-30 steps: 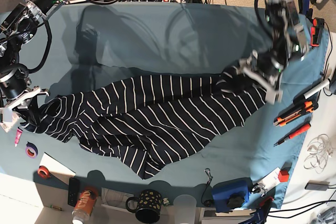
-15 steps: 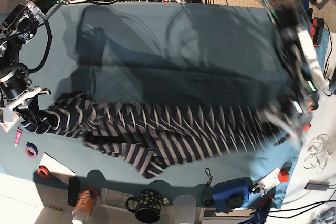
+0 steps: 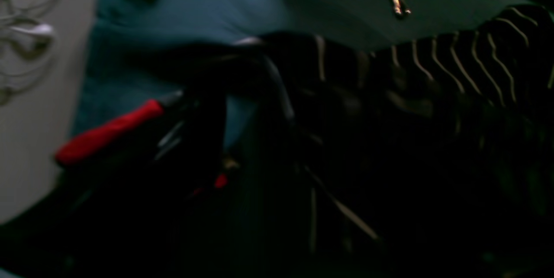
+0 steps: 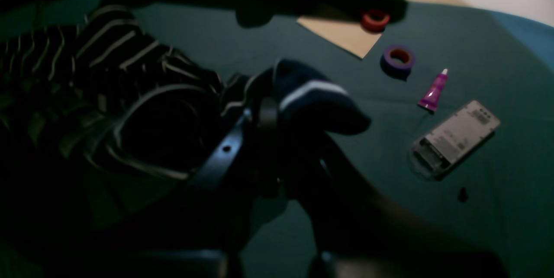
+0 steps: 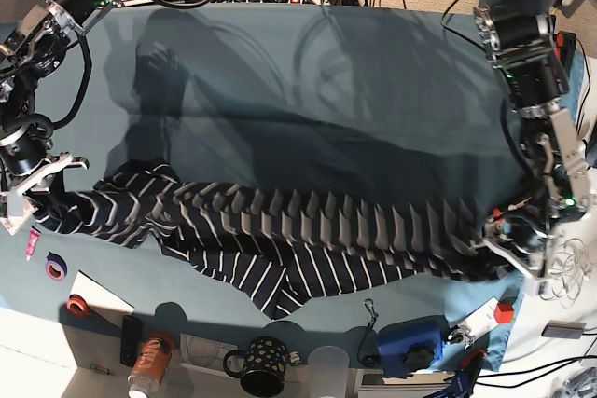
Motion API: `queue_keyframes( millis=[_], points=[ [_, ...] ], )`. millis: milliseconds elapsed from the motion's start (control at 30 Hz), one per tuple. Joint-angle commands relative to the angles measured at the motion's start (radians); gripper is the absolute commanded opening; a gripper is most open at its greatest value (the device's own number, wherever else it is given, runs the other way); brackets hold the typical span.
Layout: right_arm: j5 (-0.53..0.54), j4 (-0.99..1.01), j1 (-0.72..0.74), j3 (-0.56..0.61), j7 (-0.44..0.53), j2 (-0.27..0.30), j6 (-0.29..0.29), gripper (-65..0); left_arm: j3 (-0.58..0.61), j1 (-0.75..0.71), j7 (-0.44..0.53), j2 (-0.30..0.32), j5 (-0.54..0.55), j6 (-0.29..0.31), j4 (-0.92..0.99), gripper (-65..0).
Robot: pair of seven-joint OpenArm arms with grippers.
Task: Layout the t-shirt on the table in an organized manner, then fold the t-shirt properly
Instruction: 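Pull the shirt taut between both grippers, stretching it lengthwise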
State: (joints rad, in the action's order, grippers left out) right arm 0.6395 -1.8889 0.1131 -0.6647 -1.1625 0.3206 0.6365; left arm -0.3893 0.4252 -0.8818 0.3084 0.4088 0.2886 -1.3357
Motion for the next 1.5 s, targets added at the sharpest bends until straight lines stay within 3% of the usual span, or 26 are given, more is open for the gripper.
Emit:
queue_keyframes(
  millis=[0,100,200,300,467,633,833,1067,1300,1467],
  points=[
    [0.014,-0.013,0.017,-0.004,0.034,0.021,0.0,-65.0,-0.004,0.029,0.025,0.018,0.013,-0.006,-0.019,-28.2],
    [0.014,-0.013,0.017,-0.004,0.036,0.021,0.0,-65.0,-0.004,0.03,0.002,0.038,0.014,-0.051,-0.019,-28.3],
    [0.014,-0.013,0.017,-0.004,0.043,0.024,-0.001,-65.0,-0.004,0.042,-0.081,0.063,0.025,-0.066,-0.02,-28.3],
    [0.018,-0.013,0.017,-0.005,0.056,0.026,-0.001,-65.0,-0.004,0.059,-0.185,0.091,0.126,-0.041,-0.021,-28.3],
    [0.018,-0.013,0.016,-0.005,0.047,0.026,-0.001,-65.0,-0.004,0.049,-0.311,0.106,0.306,0.072,-0.024,-28.3],
    [0.015,-0.013,0.016,-0.005,0.043,0.026,-0.001,-65.0,-0.004,-0.045,-0.336,0.075,0.355,0.079,-0.063,-28.3],
    [0.014,-0.013,0.017,-0.004,0.042,0.026,-0.001,-65.0,-0.004,-0.196,-0.287,0.013,0.282,0.056,-0.161,-28.3],
    [0.014,-0.013,0.016,-0.004,0.016,0.026,0.0,-65.0,-0.004,-0.294,-0.061,-0.042,0.093,-0.089,-0.153,-28.3],
    [0.014,-0.013,0.017,-0.004,0.008,0.026,0.0,-65.0,-0.004,-0.282,-0.043,-0.043,0.138,-0.078,-0.056,-28.3],
    [0.014,-0.013,0.016,-0.004,0.004,0.026,0.0,-65.0,-0.004,-0.264,-0.088,-0.043,0.251,-0.006,0.027,-28.3]
  ],
)
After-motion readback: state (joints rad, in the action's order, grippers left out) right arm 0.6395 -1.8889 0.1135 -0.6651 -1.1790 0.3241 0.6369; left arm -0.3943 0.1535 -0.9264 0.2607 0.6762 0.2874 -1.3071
